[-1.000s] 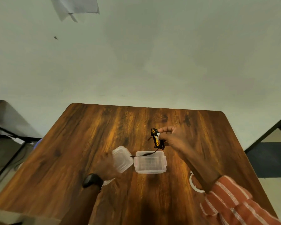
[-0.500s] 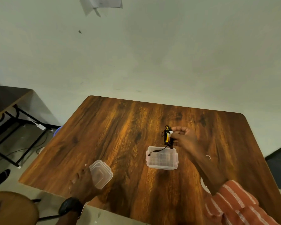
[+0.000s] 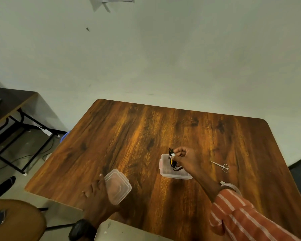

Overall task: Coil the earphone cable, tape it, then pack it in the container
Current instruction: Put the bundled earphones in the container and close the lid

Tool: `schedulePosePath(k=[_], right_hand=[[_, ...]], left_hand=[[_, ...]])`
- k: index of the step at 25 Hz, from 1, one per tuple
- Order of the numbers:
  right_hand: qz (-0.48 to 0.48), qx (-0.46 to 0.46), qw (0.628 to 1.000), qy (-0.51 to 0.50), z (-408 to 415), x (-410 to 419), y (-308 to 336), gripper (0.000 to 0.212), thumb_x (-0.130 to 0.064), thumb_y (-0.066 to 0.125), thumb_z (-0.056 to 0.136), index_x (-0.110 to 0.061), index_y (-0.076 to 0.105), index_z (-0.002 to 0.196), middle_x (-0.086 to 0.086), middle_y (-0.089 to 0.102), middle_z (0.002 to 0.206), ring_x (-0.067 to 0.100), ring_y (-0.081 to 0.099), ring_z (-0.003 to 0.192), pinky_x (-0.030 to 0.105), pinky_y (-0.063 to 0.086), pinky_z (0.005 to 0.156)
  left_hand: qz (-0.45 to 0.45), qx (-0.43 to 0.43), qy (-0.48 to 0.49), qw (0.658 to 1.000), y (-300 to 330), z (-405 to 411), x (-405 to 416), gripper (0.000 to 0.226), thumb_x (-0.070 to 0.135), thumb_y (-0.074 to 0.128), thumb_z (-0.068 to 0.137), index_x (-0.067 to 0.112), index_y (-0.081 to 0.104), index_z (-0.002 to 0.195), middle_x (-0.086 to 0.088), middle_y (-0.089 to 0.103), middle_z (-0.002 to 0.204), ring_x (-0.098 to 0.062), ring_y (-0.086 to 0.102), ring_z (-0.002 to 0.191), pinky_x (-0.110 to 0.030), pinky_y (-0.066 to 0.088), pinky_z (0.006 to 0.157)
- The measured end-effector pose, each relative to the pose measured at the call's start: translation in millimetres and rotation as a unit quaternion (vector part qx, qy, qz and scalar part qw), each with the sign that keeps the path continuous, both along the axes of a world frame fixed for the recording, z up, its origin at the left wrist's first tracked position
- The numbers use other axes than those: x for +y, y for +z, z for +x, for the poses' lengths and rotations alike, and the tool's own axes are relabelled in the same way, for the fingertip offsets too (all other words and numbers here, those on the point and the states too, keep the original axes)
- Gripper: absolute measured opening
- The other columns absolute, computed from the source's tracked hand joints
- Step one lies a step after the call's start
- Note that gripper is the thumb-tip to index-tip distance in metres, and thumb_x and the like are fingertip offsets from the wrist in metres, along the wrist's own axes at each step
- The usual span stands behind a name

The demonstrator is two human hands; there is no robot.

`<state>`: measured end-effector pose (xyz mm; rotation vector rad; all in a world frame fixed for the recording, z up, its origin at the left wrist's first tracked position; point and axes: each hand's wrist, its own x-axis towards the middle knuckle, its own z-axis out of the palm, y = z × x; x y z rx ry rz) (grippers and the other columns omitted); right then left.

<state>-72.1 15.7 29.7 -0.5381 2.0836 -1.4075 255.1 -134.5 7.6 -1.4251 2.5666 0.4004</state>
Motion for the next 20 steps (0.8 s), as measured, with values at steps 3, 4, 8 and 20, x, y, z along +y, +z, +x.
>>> schedulePosePath(k=[3,4,8,20], right_hand=[[0.037,0.002,0.999,0.001,9,-8,-24,0.02,0.001,0.075,0.078,-0.016,0.066,0.081,0.008,0.067,0.078,0.022,0.068,0.07,0.043,0.062,0.06],[0.066,0.023,0.998,0.001,11,-9,-31,0.018,-0.003,0.074,0.08,-0.019,0.067,0.084,0.006,0.069,0.083,0.022,0.07,0.076,0.043,0.062,0.065],[0.235,0.267,0.926,0.127,19,-17,-39,0.032,-0.014,0.065,0.085,-0.018,0.063,0.118,0.002,0.071,0.114,0.019,0.067,0.099,0.033,0.056,0.085],[0.125,-0.008,0.966,0.224,8,-19,-40,0.043,-0.012,0.079,0.076,-0.023,0.05,0.106,0.009,0.073,0.086,0.011,0.065,0.075,0.035,0.054,0.076]], left_hand=[[0.001,-0.004,-0.016,1.0,5,-3,5,0.145,0.077,0.07,0.043,0.011,0.0,0.151,-0.017,0.026,0.154,-0.039,0.031,0.138,-0.063,0.029,0.11],[0.0,-0.009,-0.022,1.0,7,-5,7,0.145,0.077,0.069,0.045,0.011,-0.003,0.151,-0.016,0.022,0.156,-0.039,0.028,0.14,-0.062,0.027,0.111],[-0.005,-0.003,-0.038,0.999,13,-13,11,0.139,0.082,0.059,0.052,0.012,-0.01,0.151,-0.015,0.014,0.159,-0.036,0.021,0.144,-0.059,0.02,0.116],[-0.024,0.015,-0.101,0.994,21,-43,11,0.128,0.079,0.053,0.046,0.0,0.032,0.144,-0.025,0.05,0.138,-0.045,0.051,0.122,-0.066,0.045,0.094]])
